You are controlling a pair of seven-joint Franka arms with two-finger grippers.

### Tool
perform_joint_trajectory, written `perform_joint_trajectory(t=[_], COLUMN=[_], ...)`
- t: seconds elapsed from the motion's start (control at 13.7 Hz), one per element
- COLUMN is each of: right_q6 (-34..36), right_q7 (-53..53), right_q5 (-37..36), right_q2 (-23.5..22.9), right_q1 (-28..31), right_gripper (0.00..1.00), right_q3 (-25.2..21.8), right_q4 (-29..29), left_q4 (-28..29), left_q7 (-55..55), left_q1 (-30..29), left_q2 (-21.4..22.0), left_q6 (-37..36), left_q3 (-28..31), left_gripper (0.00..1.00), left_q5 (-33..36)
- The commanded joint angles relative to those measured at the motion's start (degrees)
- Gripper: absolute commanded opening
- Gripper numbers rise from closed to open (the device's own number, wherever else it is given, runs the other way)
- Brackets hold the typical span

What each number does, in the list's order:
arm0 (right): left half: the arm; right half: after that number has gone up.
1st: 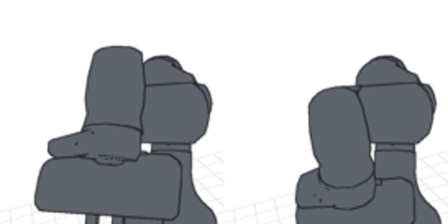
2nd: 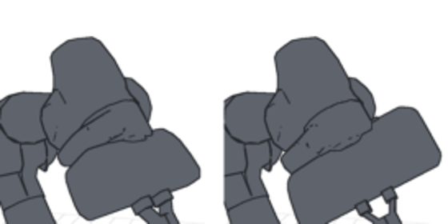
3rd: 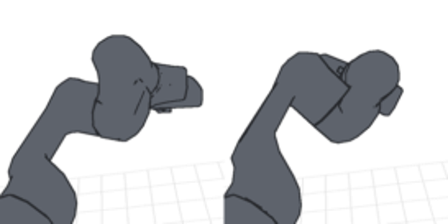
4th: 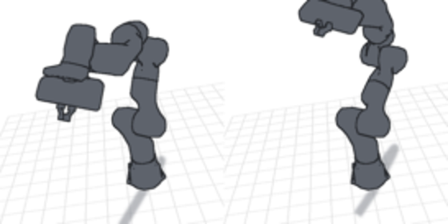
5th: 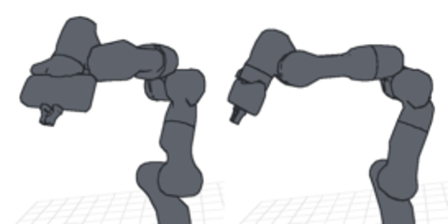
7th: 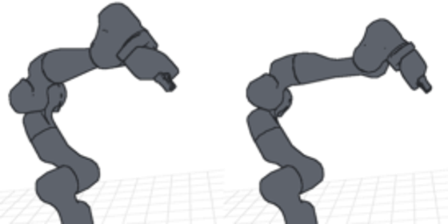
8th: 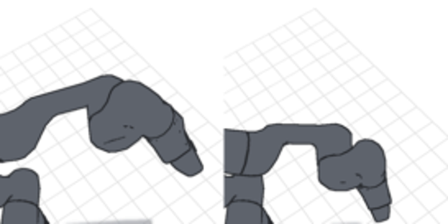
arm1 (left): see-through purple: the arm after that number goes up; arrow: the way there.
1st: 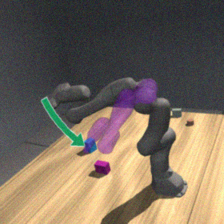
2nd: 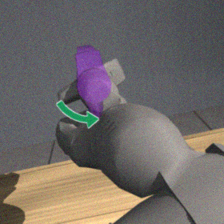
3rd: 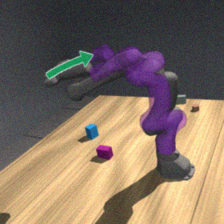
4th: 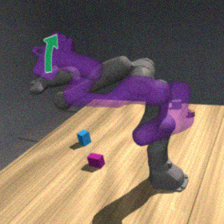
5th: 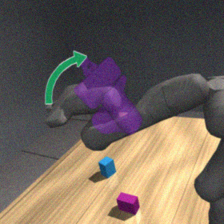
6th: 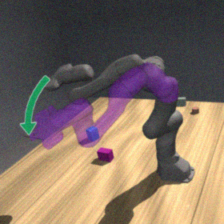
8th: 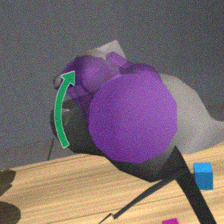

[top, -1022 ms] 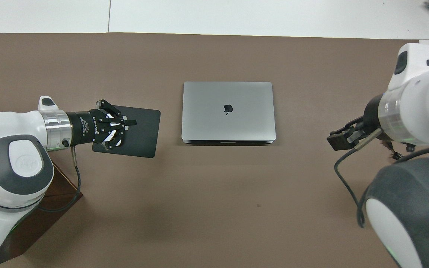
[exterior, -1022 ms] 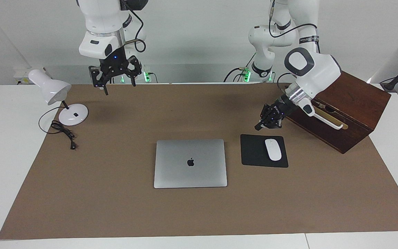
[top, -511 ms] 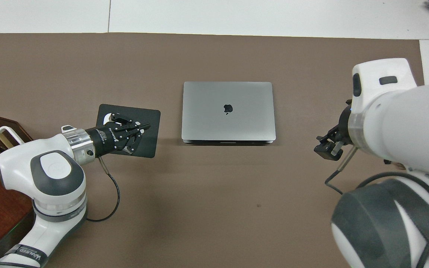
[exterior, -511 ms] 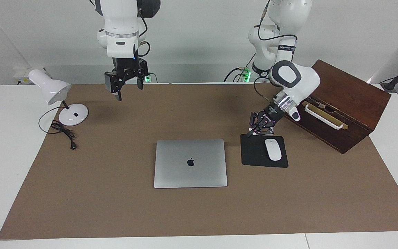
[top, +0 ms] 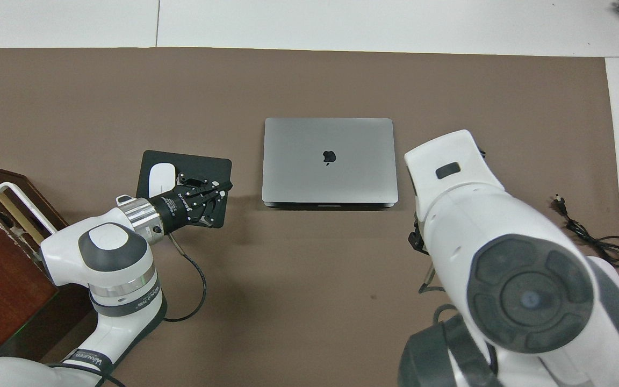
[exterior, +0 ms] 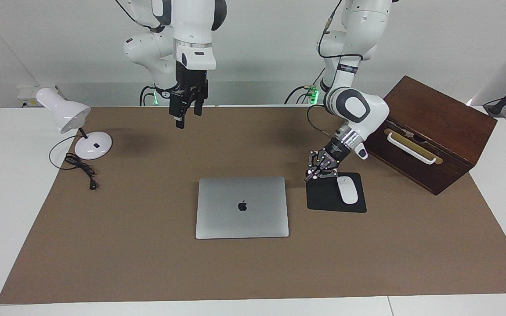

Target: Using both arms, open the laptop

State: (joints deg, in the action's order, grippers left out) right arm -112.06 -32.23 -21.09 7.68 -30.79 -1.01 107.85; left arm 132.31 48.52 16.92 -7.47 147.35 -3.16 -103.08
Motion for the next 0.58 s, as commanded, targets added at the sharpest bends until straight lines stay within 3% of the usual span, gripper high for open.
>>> perform_joint_trajectory(t=[0.0,0.22,0.51], right_q6=[-3.59,-6.75,-11.25], right_q7=[-1.43,-1.43,-1.17], right_q5=[-2.2,-2.99,-2.99], right_q2=[1.81,1.2,0.76], right_q1=[-1.54,-2.52,-3.31], right_gripper=[1.0,1.0,1.0], right_q3=[-0.22,-0.05,-0.05], right_q4=[4.38,5.44,7.89], left_q4=[0.49,1.72,1.55], left_q7=[-8.51,-19.49,-21.1], left_q1=[1.1,2.5,3.64], left_q2=[-1.22,-2.72,-3.77], left_q6=[-2.86,-3.82,-3.48], left_q3=[0.7,0.7,0.7], left_gripper=[0.0,0.0,0.0], left_q5=[-3.96,-8.36,-8.63])
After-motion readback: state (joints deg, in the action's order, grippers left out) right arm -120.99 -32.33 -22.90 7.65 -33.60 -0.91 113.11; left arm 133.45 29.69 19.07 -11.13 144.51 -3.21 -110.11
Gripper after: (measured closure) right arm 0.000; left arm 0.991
